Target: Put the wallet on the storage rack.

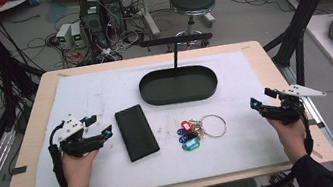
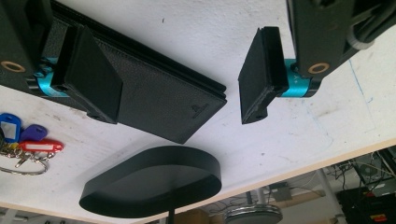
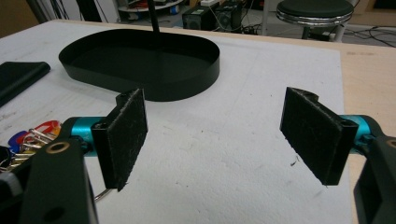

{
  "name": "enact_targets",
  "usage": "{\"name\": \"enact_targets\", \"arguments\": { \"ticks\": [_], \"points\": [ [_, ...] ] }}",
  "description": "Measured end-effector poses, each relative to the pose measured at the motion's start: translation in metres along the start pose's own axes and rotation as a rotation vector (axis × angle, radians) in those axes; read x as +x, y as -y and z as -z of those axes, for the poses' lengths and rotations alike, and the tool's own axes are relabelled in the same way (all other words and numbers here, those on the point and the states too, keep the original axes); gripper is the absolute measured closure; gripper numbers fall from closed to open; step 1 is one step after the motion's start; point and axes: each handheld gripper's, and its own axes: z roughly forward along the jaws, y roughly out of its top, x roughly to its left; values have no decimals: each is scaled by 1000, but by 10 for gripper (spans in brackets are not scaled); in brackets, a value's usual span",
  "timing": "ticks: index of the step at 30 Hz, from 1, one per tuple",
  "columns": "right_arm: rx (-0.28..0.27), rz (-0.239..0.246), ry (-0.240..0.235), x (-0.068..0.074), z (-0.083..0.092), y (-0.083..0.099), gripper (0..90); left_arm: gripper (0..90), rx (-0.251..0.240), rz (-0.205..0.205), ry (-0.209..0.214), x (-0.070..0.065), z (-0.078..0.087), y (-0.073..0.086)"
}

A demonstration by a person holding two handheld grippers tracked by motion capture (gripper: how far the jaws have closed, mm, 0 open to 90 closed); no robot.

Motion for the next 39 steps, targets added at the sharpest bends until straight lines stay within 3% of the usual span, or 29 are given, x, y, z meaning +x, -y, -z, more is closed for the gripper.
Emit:
{"name": "enact_targets", "arguments": {
  "ticks": [4, 11, 13, 18, 20, 26, 27, 29, 30, 31, 33, 39],
  "points": [
    [-8, -13, 0, 2, -1, -1, 234, 303, 10, -8, -4, -1, -1, 0],
    [-23, -10, -58, 24, -9, -6, 256, 303, 4, -7, -7, 1, 0, 0],
    [-22, 8, -92, 41, -14, -10, 263, 303, 9, -9, -11, 1, 1, 0],
    [-22, 26, -136, 62, -23, -16, 266, 303, 1, -2, -15, 2, 4, 1],
    [-13, 29, -176, 81, -31, -20, 267, 303, -1, 2, -17, 2, 6, 2],
    [40, 16, -246, 114, -48, -20, 297, 303, -9, 10, -26, 4, 9, 2],
    [62, 25, -268, 128, -55, -19, 300, 303, -8, 11, -28, 5, 10, 3],
    [84, 34, -286, 141, -62, -17, 307, 303, -9, 11, -30, 5, 10, 3],
    [84, 34, -286, 141, -62, -17, 307, 303, -10, 11, -30, 6, 10, 3],
    [98, 45, -306, 154, -68, -15, 344, 303, -11, 12, -29, 6, 11, 3],
    [105, 41, -311, 159, -71, -14, 345, 303, -12, 13, -30, 6, 11, 4],
    [147, 57, -327, 194, -88, -8, 389, 304, -15, 12, -27, 6, 12, 4]
  ]
}}
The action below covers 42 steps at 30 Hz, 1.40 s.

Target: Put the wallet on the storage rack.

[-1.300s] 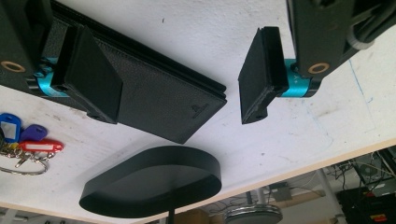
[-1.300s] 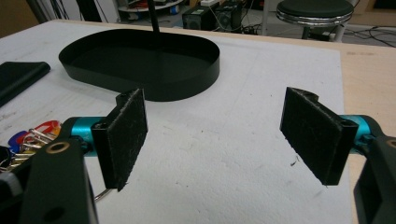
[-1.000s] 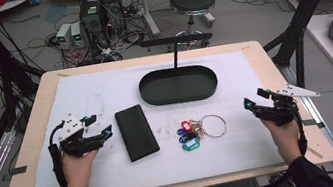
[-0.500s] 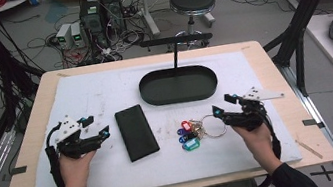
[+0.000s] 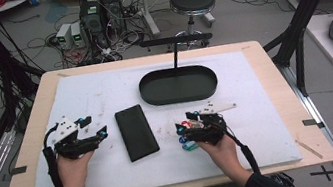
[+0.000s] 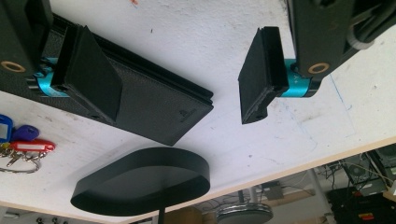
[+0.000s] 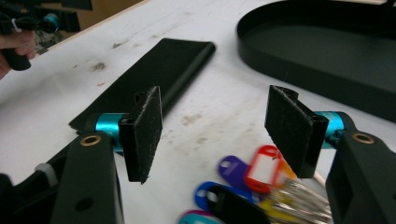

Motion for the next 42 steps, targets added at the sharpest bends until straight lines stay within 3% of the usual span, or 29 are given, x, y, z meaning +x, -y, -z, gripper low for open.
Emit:
{"name": "enact_targets", "arguments": {
  "ticks": [5, 9, 19, 20, 23, 28, 29, 32, 37, 38, 42],
  "points": [
    [34, 26, -2, 23, -24, 4, 417, 303, -2, -2, -4, 0, 3, 1],
    [65, 20, -14, 35, -40, 8, 436, 303, -4, -1, -7, 0, 4, 1],
    [132, -15, -14, 46, -61, 13, 467, 303, -1, -6, -7, -1, 4, 2],
    [162, -18, -25, 49, -67, 15, 489, 303, 1, -9, -6, -1, 4, 1],
    [182, -16, -29, 51, -72, 15, 499, 303, 0, -13, -6, -2, 4, 1],
    [232, -84, -65, 48, -78, 12, 522, 303, 4, -17, -10, -2, 4, 1],
    [246, -124, -95, 46, -79, 12, 549, 303, 4, -18, -11, -3, 4, 1],
    [257, -165, -138, 44, -81, 13, 605, 303, 2, -16, -13, -3, 4, 1],
    [263, -152, -154, 43, -80, 11, 668, 303, 4, -21, -11, -4, 4, 1],
    [252, -116, -152, 44, -79, 11, 712, 303, 6, -24, -12, -4, 4, 1],
    [243, -78, -146, 44, -76, 9, 775, 303, 10, -33, -12, -5, 3, 1]
  ]
}}
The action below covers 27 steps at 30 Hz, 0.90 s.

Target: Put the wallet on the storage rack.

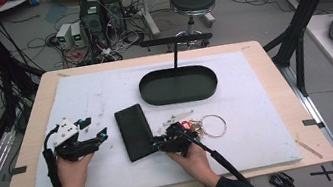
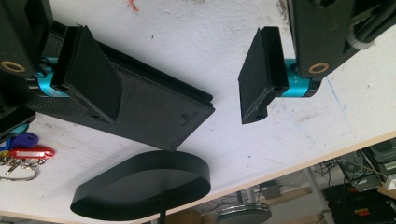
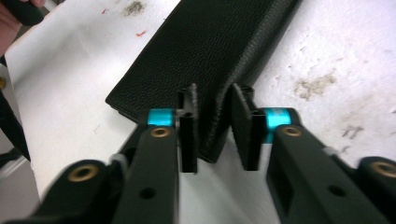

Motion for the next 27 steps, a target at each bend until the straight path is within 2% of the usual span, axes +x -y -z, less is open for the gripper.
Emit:
{"name": "enact_targets", "arguments": {
  "ticks": [3, 4, 5, 6, 8, 9, 10, 11, 13, 14, 15, 16, 18, 20, 22, 23, 25, 27],
  "points": [
    [13, 55, 11, 0, 7, -2, 800, 303, -4, 1, 0, 0, 1, 0],
    [13, 55, 11, 0, 7, -2, 800, 303, -4, 0, -3, 0, 2, 0],
    [4, 88, 8, -1, 15, -6, 807, 303, -5, 1, -4, 1, 2, 0],
    [4, 88, 8, -1, 15, -6, 807, 303, -6, 1, -4, 1, 3, 1],
    [-2, 128, 20, -3, 23, -10, 811, 303, -9, 1, -7, 1, 4, 1],
    [-5, 186, 32, -3, 35, -14, 817, 303, -12, 4, -5, 1, 4, 1],
    [-8, 211, 37, -3, 39, -15, 819, 303, -16, 8, -2, 1, 4, 1],
    [-8, 211, 37, -3, 39, -15, 819, 303, -21, 15, -2, 1, 4, 0],
    [-21, 283, 37, -1, 51, -17, 823, 303, -39, 29, 8, 1, 4, 0],
    [-32, 318, 31, -1, 62, -18, 828, 302, -48, 35, 13, 1, 4, -1],
    [-38, 341, 27, 0, 68, -19, 830, 300, -53, 36, 16, 0, 3, -2],
    [-38, 341, 27, 0, 68, -19, 830, 300, -59, 33, 21, -1, 3, -3],
    [-44, 407, 23, 0, 83, -19, 835, 300, -72, 27, 38, -4, 0, -5],
    [-42, 422, 20, -1, 87, -18, 835, 299, -84, 27, 67, -6, -3, -8],
    [-37, 458, 9, -2, 94, -17, 836, 278, -92, 34, 116, -9, -9, -10],
    [-35, 499, -4, -4, 101, -15, 836, 265, -92, 36, 140, -10, -12, -11],
    [-29, 523, -22, -5, 108, -13, 836, 254, -106, 35, 203, -13, -19, -12],
    [-24, 552, -39, -8, 113, -10, 836, 235, -97, 14, 269, -17, -27, -15]
  ]
}}
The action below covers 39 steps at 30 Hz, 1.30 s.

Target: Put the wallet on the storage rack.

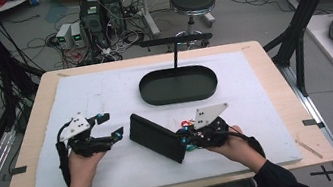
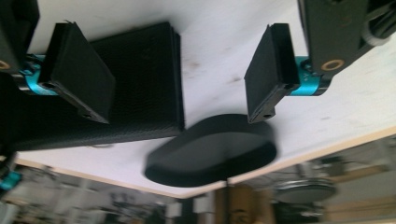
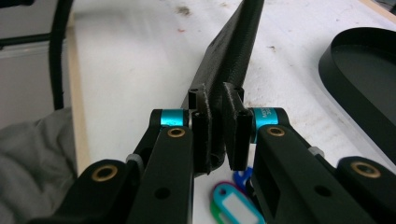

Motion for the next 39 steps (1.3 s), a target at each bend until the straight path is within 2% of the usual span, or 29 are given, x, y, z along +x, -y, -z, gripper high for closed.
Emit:
{"name": "enact_targets", "arguments": {
  "ticks": [1, 2, 3, 5, 6, 7, 8, 11, 16, 17, 18, 19, 20, 21, 22, 23, 24, 26, 27, 30, 31, 32, 35, 36, 38, 39],
  "points": [
    [0, 0, 0, 0, 0, 0, 836, 235, 10, -11, 33, -2, -5, -1],
    [-5, 27, -13, -1, 4, 2, 836, 235, 34, -33, 93, -4, -14, -2],
    [-2, 33, -17, 0, 6, 3, 836, 235, 34, -33, 93, -4, -14, -2],
    [-3, 52, -35, 0, 8, 4, 835, 230, 59, -43, 166, -6, -26, -4],
    [-4, 57, -42, 0, 10, 5, 835, 230, 59, -43, 166, -6, -26, -4],
    [-4, 57, -42, 0, 10, 5, 835, 230, 63, -45, 187, -6, -29, -4],
    [4, 63, -64, 1, 13, 6, 835, 216, 69, -38, 207, -6, -34, -4],
    [5, 75, -78, 1, 15, 7, 835, 206, 85, -36, 241, -5, -40, -3],
    [1, 86, -105, -1, 19, 10, 834, 206, 102, -28, 334, -6, -51, 2],
    [-1, 87, -115, -1, 19, 11, 833, 212, 103, -25, 353, -6, -52, 2],
    [-1, 87, -115, -1, 19, 11, 833, 238, 103, -25, 353, -6, -52, 2],
    [-4, 91, -125, -2, 19, 11, 832, 292, 111, -44, 402, -8, -54, 3],
    [-4, 91, -125, -2, 19, 11, 832, 368, 111, -44, 402, -8, -54, 3],
    [-4, 91, -122, -2, 20, 11, 830, 368, 117, -64, 421, -9, -54, 3],
    [-8, 89, -124, -2, 19, 12, 829, 429, 123, -83, 419, -11, -54, 3],
    [-10, 89, -136, -3, 19, 12, 827, 449, 126, -91, 417, -11, -53, 3],
    [-13, 81, -129, -5, 20, 14, 823, 531, 126, -94, 423, -9, -51, 3],
    [-17, 79, -129, -5, 20, 15, 818, 557, 130, -96, 432, -8, -49, 4],
    [-25, 55, -136, -8, 20, 18, 818, 600, 129, -100, 435, -8, -47, 4],
    [-37, 38, -134, -10, 20, 20, 822, 643, 123, -113, 439, -9, -45, 4],
    [-44, 21, -148, -14, 21, 22, 748, 677, 119, -112, 448, -9, -44, 4],
    [-44, 21, -148, -14, 21, 22, 748, 677, 116, -110, 454, -9, -43, 4],
    [-56, -16, -155, -17, 22, 24, 625, 714, 94, -105, 477, -9, -40, 5],
    [-65, -35, -146, -18, 22, 25, 556, 730, 80, -116, 487, -11, -38, 3],
    [-68, -43, -145, -19, 22, 25, 531, 734, 72, -124, 489, -12, -37, 2],
    [-87, -49, -124, -22, 22, 26, 476, 741, 62, -128, 491, -13, -36, 1]
  ]
}}
